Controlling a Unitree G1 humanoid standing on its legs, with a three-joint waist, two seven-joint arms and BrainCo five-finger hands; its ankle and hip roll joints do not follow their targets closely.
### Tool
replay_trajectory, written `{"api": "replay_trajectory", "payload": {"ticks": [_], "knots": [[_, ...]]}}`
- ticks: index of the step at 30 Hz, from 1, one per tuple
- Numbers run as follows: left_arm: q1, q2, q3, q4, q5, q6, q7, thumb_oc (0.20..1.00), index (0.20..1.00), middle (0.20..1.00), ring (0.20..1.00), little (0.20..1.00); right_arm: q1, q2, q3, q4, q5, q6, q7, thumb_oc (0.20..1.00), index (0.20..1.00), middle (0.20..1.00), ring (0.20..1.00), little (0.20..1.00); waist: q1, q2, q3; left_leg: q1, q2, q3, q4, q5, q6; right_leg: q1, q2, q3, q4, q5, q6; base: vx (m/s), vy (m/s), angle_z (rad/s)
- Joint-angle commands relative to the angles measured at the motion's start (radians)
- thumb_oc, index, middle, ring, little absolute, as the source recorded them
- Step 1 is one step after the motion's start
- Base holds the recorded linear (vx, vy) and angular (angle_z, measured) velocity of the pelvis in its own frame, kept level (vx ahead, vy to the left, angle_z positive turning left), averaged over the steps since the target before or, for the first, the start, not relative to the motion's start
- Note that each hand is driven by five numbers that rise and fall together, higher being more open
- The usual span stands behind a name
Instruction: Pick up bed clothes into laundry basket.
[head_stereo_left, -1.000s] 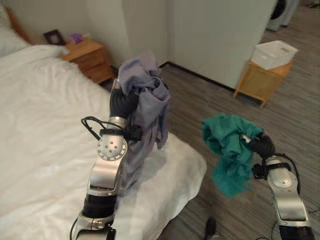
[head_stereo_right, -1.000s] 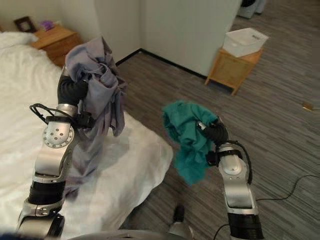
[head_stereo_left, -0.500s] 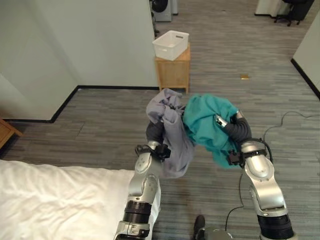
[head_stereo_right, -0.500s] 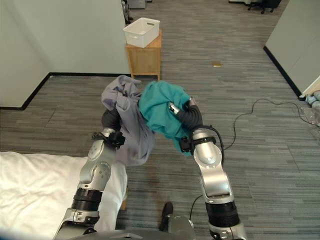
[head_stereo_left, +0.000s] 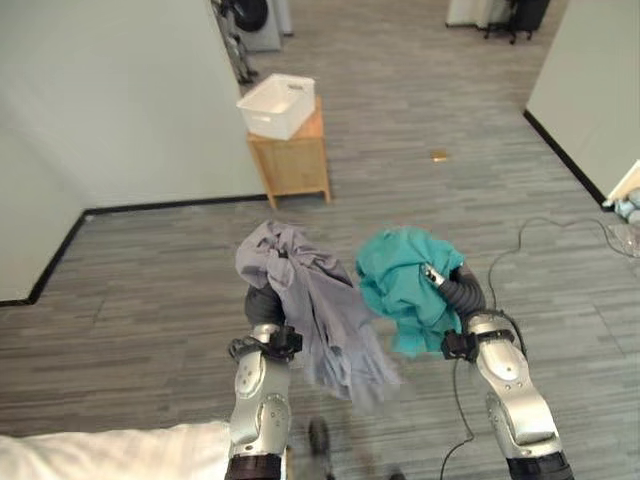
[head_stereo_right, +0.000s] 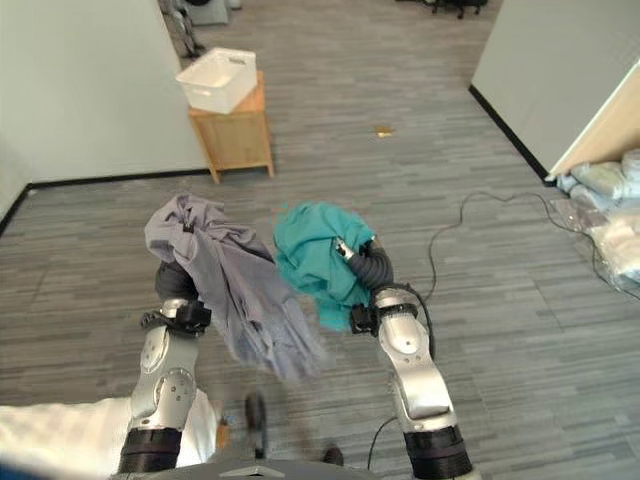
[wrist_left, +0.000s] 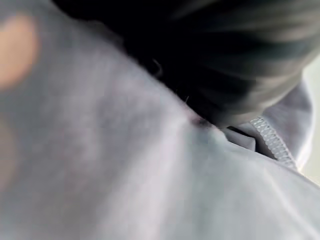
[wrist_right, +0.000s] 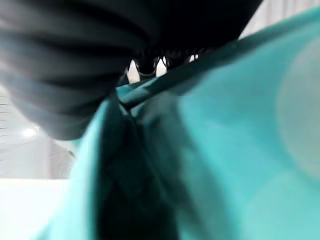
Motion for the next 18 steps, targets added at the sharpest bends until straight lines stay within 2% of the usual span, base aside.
{"api": "replay_trajectory", "payload": {"ticks": [1, 3, 4, 5, 6, 7, 8, 9, 10, 11, 12, 13, 14, 15, 16, 17, 18], "knots": [[0.007, -0.057, 0.032, -0.129, -0.015, -0.098, -0.024, 0.200, 0.200, 0.200, 0.200, 0.200, -0.068, 0.039, -0.037, -0.114, 0.027, -0.073, 0.028, 0.200, 0.200, 0.200, 0.200, 0.200, 0.036, -0.011, -0.094, 0.061, 0.026, 0.180, -0.044, 0.141, 0.021, 0.264, -0.013, 0.087, -0.086, -0.103, 0.049, 0.97, 0.116, -0.66], [0.038, -0.054, 0.021, -0.130, -0.034, -0.097, -0.049, 0.200, 0.200, 0.200, 0.200, 0.200, -0.035, 0.046, -0.056, -0.130, 0.017, -0.080, 0.028, 0.200, 0.200, 0.200, 0.200, 0.200, 0.048, -0.046, -0.100, 0.106, 0.001, 0.168, -0.044, 0.173, 0.036, 0.334, -0.029, 0.096, -0.086, -0.068, 0.088, 0.73, 0.079, -0.98], [0.045, -0.052, 0.012, -0.126, -0.035, -0.094, -0.060, 0.200, 0.200, 0.200, 0.200, 0.200, -0.019, 0.046, -0.062, -0.140, 0.014, -0.083, 0.028, 0.200, 0.200, 0.200, 0.200, 0.200, 0.046, -0.058, -0.098, 0.132, -0.010, 0.173, -0.044, 0.172, 0.040, 0.340, -0.043, 0.089, -0.035, -0.032, 0.121, 0.33, 0.040, -0.76], [0.048, -0.051, 0.011, -0.127, -0.035, -0.094, -0.061, 0.200, 0.200, 0.200, 0.200, 0.200, -0.016, 0.048, -0.062, -0.143, 0.014, -0.082, 0.028, 0.200, 0.200, 0.200, 0.200, 0.200, 0.051, -0.058, -0.097, 0.134, -0.006, 0.177, -0.044, 0.178, 0.040, 0.339, -0.041, 0.094, -0.032, -0.030, 0.120, 0.32, 0.043, -0.13], [0.054, -0.053, 0.003, -0.117, -0.033, -0.086, -0.067, 0.200, 0.200, 0.200, 0.200, 0.200, -0.010, 0.044, -0.075, -0.155, 0.008, -0.083, 0.030, 0.200, 0.200, 0.200, 0.200, 0.200, 0.042, -0.070, -0.101, 0.167, -0.018, 0.189, -0.044, 0.159, 0.040, 0.322, -0.070, 0.077, 0.069, 0.028, 0.177, 0.49, 0.058, 0.25], [0.072, -0.045, -0.025, -0.107, -0.021, -0.085, -0.076, 0.200, 0.200, 0.200, 0.200, 0.200, -0.004, 0.020, -0.096, -0.187, -0.016, -0.085, 0.031, 0.200, 0.200, 0.200, 0.200, 0.200, 0.024, -0.076, -0.098, 0.222, -0.036, 0.181, -0.044, 0.138, 0.048, 0.230, -0.107, 0.090, 0.289, 0.172, 0.241, 0.49, 0.061, 0.09], [0.073, -0.045, -0.027, -0.108, -0.020, -0.085, -0.076, 0.200, 0.200, 0.200, 0.200, 0.200, -0.003, 0.020, -0.097, -0.189, -0.016, -0.084, 0.031, 0.200, 0.200, 0.200, 0.200, 0.200, 0.029, -0.074, -0.104, 0.215, -0.033, 0.184, -0.044, 0.140, 0.049, 0.211, -0.108, 0.095, 0.309, 0.166, 0.240, 0.57, 0.079, -0.18], [0.073, -0.032, -0.044, -0.097, -0.015, -0.085, -0.080, 0.200, 0.200, 0.200, 0.200, 0.200, 0.012, -0.014, -0.128, -0.216, -0.085, -0.101, 0.007, 0.200, 0.200, 0.200, 0.200, 0.200, 0.010, -0.053, -0.106, 0.254, -0.018, 0.166, -0.044, 0.101, 0.049, 0.100, -0.139, 0.110, 0.394, 0.200, 0.236, 0.26, 0.044, -0.01], [0.073, -0.034, -0.044, -0.096, -0.015, -0.086, -0.081, 0.200, 0.200, 0.200, 0.200, 0.200, 0.014, -0.015, -0.127, -0.218, -0.087, -0.100, 0.006, 0.200, 0.200, 0.200, 0.200, 0.200, 0.011, -0.052, -0.110, 0.249, -0.019, 0.166, -0.044, 0.100, 0.050, 0.090, -0.141, 0.111, 0.406, 0.195, 0.236, 0.41, 0.072, 0.56], [0.063, -0.035, -0.047, -0.091, -0.018, -0.077, -0.081, 0.200, 0.200, 0.200, 0.200, 0.200, 0.026, -0.032, -0.141, -0.230, -0.119, -0.101, 0.002, 0.200, 0.200, 0.200, 0.200, 0.200, 0.000, -0.042, -0.109, 0.271, -0.010, 0.160, -0.044, 0.073, 0.049, 0.028, -0.162, 0.104, 0.377, 0.167, 0.217, 0.26, 0.037, 0.78], [0.052, -0.036, -0.056, -0.078, -0.012, -0.072, -0.082, 0.200, 0.200, 0.200, 0.200, 0.200, 0.045, -0.040, -0.149, -0.234, -0.139, -0.097, 0.000, 0.200, 0.200, 0.200, 0.200, 0.200, -0.009, -0.032, -0.113, 0.279, -0.007, 0.145, -0.044, 0.060, 0.048, -0.019, -0.160, 0.104, 0.333, 0.130, 0.196, 0.26, 0.036, 0.51], [0.052, -0.036, -0.055, -0.077, -0.012, -0.073, -0.083, 0.200, 0.200, 0.200, 0.200, 0.200, 0.045, -0.041, -0.149, -0.234, -0.139, -0.096, 0.000, 0.200, 0.200, 0.200, 0.200, 0.200, -0.009, -0.029, -0.117, 0.274, -0.005, 0.144, -0.044, 0.061, 0.047, -0.023, -0.158, 0.103, 0.331, 0.133, 0.195, 0.45, 0.016, 0.17], [0.040, -0.032, -0.088, -0.063, 0.005, -0.068, -0.080, 0.200, 0.200, 0.200, 0.200, 0.200, 0.083, -0.054, -0.157, -0.245, -0.149, -0.104, 0.000, 0.200, 0.200, 0.200, 0.200, 0.200, -0.036, -0.012, -0.109, 0.309, -0.010, 0.113, -0.044, 0.018, 0.047, -0.107, -0.124, 0.125, 0.228, 0.057, 0.164, 0.47, -0.008, 0.34], [0.043, -0.028, -0.113, -0.059, 0.014, -0.070, -0.079, 0.200, 0.200, 0.200, 0.200, 0.200, 0.103, -0.067, -0.164, -0.245, -0.151, -0.111, -0.006, 0.200, 0.200, 0.200, 0.200, 0.200, -0.054, -0.012, -0.107, 0.328, -0.019, 0.095, -0.044, 0.000, 0.045, -0.122, -0.117, 0.140, 0.141, 0.067, 0.150, 0.81, -0.065, 0.58], [0.033, -0.022, -0.141, -0.049, 0.034, -0.073, -0.073, 0.200, 0.200, 0.200, 0.200, 0.200, 0.133, -0.072, -0.178, -0.241, -0.147, -0.120, -0.017, 0.200, 0.200, 0.200, 0.200, 0.200, -0.089, -0.016, -0.101, 0.377, -0.043, 0.058, -0.044, -0.046, 0.041, -0.164, -0.104, 0.197, -0.023, 0.140, 0.125, 0.68, -0.133, 0.79], [0.027, -0.017, -0.151, -0.041, 0.051, -0.072, -0.069, 0.200, 0.200, 0.200, 0.200, 0.200, 0.152, -0.071, -0.187, -0.241, -0.144, -0.126, -0.021, 0.200, 0.200, 0.200, 0.200, 0.200, -0.104, -0.017, -0.090, 0.418, -0.056, 0.037, -0.044, -0.074, 0.037, -0.215, -0.105, 0.211, -0.086, 0.211, 0.119, 0.70, -0.129, 0.97], [0.022, -0.011, -0.159, -0.036, 0.064, -0.072, -0.061, 0.200, 0.200, 0.200, 0.200, 0.200, 0.159, -0.076, -0.186, -0.239, -0.146, -0.132, -0.029, 0.200, 0.200, 0.200, 0.200, 0.200, -0.104, -0.003, -0.080, 0.455, -0.045, 0.025, -0.044, -0.106, 0.032, -0.263, -0.112, 0.174, -0.086, 0.221, 0.135, 0.34, -0.076, 1.13]]}}
